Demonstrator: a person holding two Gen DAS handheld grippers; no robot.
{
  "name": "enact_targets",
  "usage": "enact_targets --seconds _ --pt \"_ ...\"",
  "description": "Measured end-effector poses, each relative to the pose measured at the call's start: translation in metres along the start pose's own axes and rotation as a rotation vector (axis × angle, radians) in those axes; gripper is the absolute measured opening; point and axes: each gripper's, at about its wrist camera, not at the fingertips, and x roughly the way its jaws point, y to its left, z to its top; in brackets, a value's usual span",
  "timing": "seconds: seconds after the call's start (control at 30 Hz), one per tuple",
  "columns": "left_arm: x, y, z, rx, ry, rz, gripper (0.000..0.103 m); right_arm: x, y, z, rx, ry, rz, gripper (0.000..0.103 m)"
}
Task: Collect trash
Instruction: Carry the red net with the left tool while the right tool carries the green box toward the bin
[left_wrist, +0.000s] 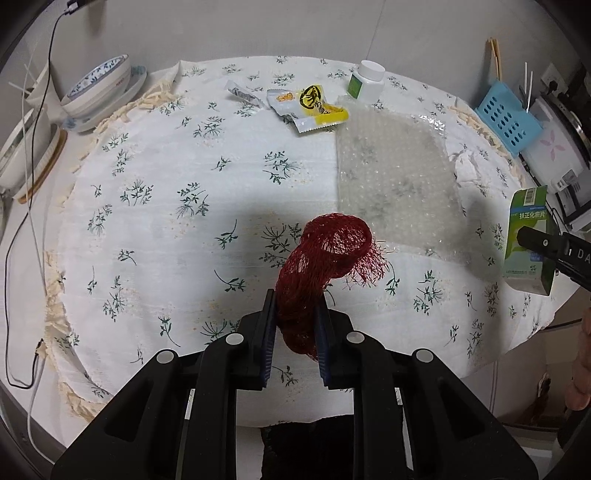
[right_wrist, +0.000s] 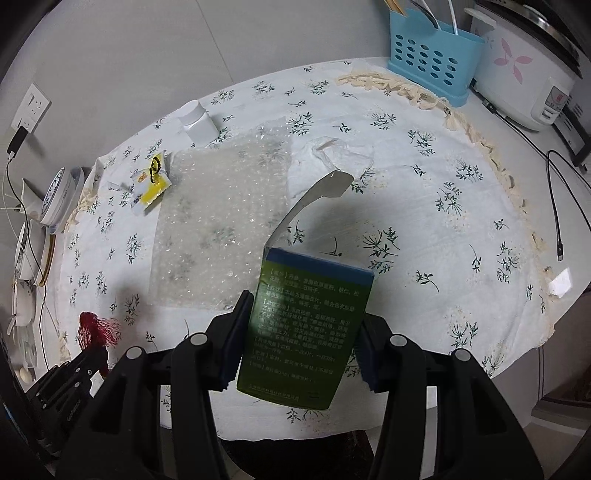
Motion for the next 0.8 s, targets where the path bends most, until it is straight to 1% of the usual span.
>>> enact_targets --seconds 0.53,0.8 --pt "-0.024 0.017 -0.009 0.045 -0.021 -0.012 0.018 -0.035 0.036 -0.035 -0.034 -0.045 -0.002 0.048" --pt "-0.044 0.013 -0.018 0.066 -0.036 -0.038 0.018 -0.063 0.048 -0.055 -0.061 -0.092 -0.013 0.048"
